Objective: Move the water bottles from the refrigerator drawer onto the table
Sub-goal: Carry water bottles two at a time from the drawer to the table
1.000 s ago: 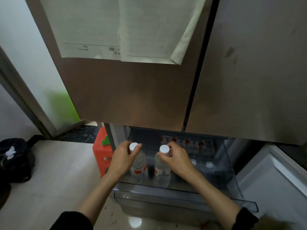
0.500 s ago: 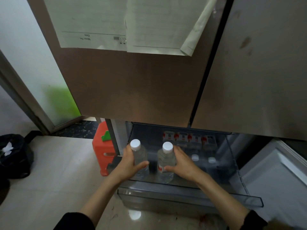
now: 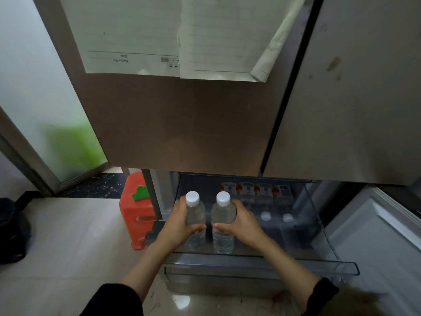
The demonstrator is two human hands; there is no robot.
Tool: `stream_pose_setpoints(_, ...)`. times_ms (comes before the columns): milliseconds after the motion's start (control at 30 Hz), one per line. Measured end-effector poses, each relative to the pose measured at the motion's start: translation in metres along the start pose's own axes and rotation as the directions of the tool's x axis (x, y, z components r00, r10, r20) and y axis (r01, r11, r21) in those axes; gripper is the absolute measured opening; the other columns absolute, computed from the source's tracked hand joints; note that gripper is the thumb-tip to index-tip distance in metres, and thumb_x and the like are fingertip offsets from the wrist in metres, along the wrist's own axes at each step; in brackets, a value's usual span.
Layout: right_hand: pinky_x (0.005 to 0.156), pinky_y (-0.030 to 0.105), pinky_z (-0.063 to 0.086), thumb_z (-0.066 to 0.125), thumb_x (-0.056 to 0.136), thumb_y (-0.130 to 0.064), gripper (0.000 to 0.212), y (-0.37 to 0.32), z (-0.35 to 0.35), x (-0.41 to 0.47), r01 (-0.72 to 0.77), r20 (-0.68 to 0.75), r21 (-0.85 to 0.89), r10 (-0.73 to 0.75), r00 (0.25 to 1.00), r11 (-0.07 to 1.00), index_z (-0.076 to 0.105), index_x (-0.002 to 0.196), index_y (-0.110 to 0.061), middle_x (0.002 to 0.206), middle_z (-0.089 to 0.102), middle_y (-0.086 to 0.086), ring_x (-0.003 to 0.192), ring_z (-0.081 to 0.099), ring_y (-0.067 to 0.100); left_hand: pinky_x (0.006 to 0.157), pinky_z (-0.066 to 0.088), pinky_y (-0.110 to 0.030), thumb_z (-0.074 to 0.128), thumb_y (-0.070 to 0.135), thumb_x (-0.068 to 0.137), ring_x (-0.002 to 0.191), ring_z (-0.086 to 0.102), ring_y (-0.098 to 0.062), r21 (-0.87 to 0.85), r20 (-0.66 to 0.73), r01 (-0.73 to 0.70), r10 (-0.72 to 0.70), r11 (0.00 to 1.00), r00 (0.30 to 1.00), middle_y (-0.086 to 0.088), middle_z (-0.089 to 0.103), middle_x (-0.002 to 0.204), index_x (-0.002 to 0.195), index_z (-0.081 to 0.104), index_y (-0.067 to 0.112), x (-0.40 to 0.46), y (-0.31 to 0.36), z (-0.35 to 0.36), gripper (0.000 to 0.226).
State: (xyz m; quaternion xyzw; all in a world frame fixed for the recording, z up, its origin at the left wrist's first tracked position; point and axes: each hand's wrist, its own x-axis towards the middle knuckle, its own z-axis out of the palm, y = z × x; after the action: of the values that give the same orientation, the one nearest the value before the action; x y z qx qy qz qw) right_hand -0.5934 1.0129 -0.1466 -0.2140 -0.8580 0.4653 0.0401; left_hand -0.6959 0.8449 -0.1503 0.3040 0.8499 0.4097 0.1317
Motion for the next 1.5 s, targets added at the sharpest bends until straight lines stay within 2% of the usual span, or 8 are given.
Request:
stream_pose_setpoints(333, 0.09, 0.022, 0.043, 0.083, 0.062, -0.036, 0.075, -0.019, -0.017, -0.029, 0.07, -0.181, 0.058, -0.058, 0.982, 0.996, 0.042, 0.125, -0.035, 0.114, 0.054, -0.017, 0.108, 0.052, 0.004, 0.087, 0.047, -0.029, 0.085, 0.026, 0.057, 0.104, 0.05, -0.01, -0.172, -0.211, -0.068, 0.031, 0.983, 0.977, 0.013, 0.049, 0.112, 0.12, 0.031, 0.036, -0.013, 0.018, -0.023, 0.084)
stream_pose_setpoints(500, 0.089, 0.017, 0.038, 0.082, 0.064, -0.035, 0.074, -0.039, -0.024, -0.053, 0.202, -0.249, 0.049, -0.184, 0.951, 0.978, 0.027, 0.105, -0.064, 0.119, 0.044, -0.02, 0.108, 0.044, -0.003, 0.077, 0.042, -0.003, 0.084, 0.039, 0.055, 0.102, 0.048, 0.02, -0.192, -0.281, -0.228, 0.169, 0.955, 0.945, 0.039, 0.046, 0.105, 0.112, 0.03, 0.058, -0.032, 0.037, -0.041, 0.081)
stream_pose_setpoints(600, 0.091, 0.02, 0.04, 0.079, 0.067, -0.04, 0.069, -0.053, -0.031, -0.067, 0.287, -0.293, 0.058, -0.258, 0.921, 0.956, 0.029, 0.112, -0.059, 0.12, 0.045, -0.019, 0.111, 0.045, -0.001, 0.084, 0.044, -0.014, 0.076, 0.052, 0.053, 0.106, 0.045, 0.021, -0.226, -0.376, -0.286, 0.188, 0.931, 0.907, 0.044, 0.045, 0.109, 0.115, 0.032, 0.059, -0.049, 0.057, -0.053, 0.076)
stream_pose_setpoints(767, 0.093, 0.024, 0.044, 0.061, 0.066, -0.065, 0.077, -0.09, -0.053, -0.086, 0.443, -0.405, 0.08, -0.377, 0.833, 0.893, 0.033, 0.131, -0.035, 0.128, 0.051, -0.006, 0.115, 0.051, 0.006, 0.094, 0.049, -0.037, 0.07, 0.057, 0.056, 0.118, 0.052, -0.013, -0.236, -0.465, -0.397, 0.256, 0.887, 0.848, 0.011, 0.051, 0.129, 0.12, 0.034, 0.057, -0.069, 0.102, -0.083, 0.074)
stream_pose_setpoints(867, 0.09, 0.021, 0.046, 0.06, 0.069, -0.068, 0.075, -0.109, -0.069, -0.104, 0.515, -0.416, 0.09, -0.438, 0.797, 0.852, 0.037, 0.13, -0.032, 0.123, 0.055, -0.006, 0.11, 0.055, 0.002, 0.084, 0.054, -0.026, 0.069, 0.052, 0.059, 0.111, 0.057, -0.011, -0.307, -0.547, -0.431, 0.213, 0.848, 0.809, 0.011, 0.053, 0.124, 0.122, 0.036, 0.05, -0.088, 0.125, -0.092, 0.07)
stream_pose_setpoints(1067, 0.07, 0.006, 0.046, 0.053, 0.072, -0.06, 0.035, -0.12, -0.068, -0.144, 0.582, -0.347, 0.091, -0.522, 0.779, 0.808, 0.043, 0.105, -0.052, 0.098, 0.062, -0.018, 0.086, 0.061, -0.006, 0.068, 0.055, -0.018, 0.07, 0.051, 0.058, 0.093, 0.065, -0.006, -0.423, -0.654, -0.355, -0.01, 0.834, 0.756, 0.013, 0.061, 0.108, 0.106, 0.042, 0.054, -0.146, 0.132, -0.085, 0.055)
stream_pose_setpoints(1333, 0.082, 0.024, 0.052, 0.058, 0.08, -0.057, 0.04, -0.132, 0.001, -0.183, 0.622, -0.087, 0.143, -0.616, 0.783, 0.77, 0.041, 0.114, -0.045, 0.11, 0.059, -0.01, 0.097, 0.06, 0.001, 0.07, 0.055, -0.018, 0.078, 0.039, 0.062, 0.086, 0.062, 0.009, -0.324, -0.751, -0.189, -0.13, 0.927, 0.648, 0.021, 0.061, 0.098, 0.099, 0.046, 0.052, -0.244, 0.104, -0.1, 0.051)
stream_pose_setpoints(1500, 0.081, 0.022, 0.051, 0.054, 0.077, -0.063, 0.046, -0.172, 0.069, -0.206, 0.676, 0.059, 0.199, -0.697, 0.714, 0.71, 0.042, 0.118, -0.044, 0.112, 0.058, -0.011, 0.099, 0.059, 0.002, 0.082, 0.055, -0.037, 0.081, 0.031, 0.065, 0.086, 0.064, 0.002, -0.299, -0.827, -0.092, -0.21, 0.95, 0.522, 0.015, 0.064, 0.098, 0.107, 0.047, 0.044, -0.319, 0.076, -0.136, 0.055)
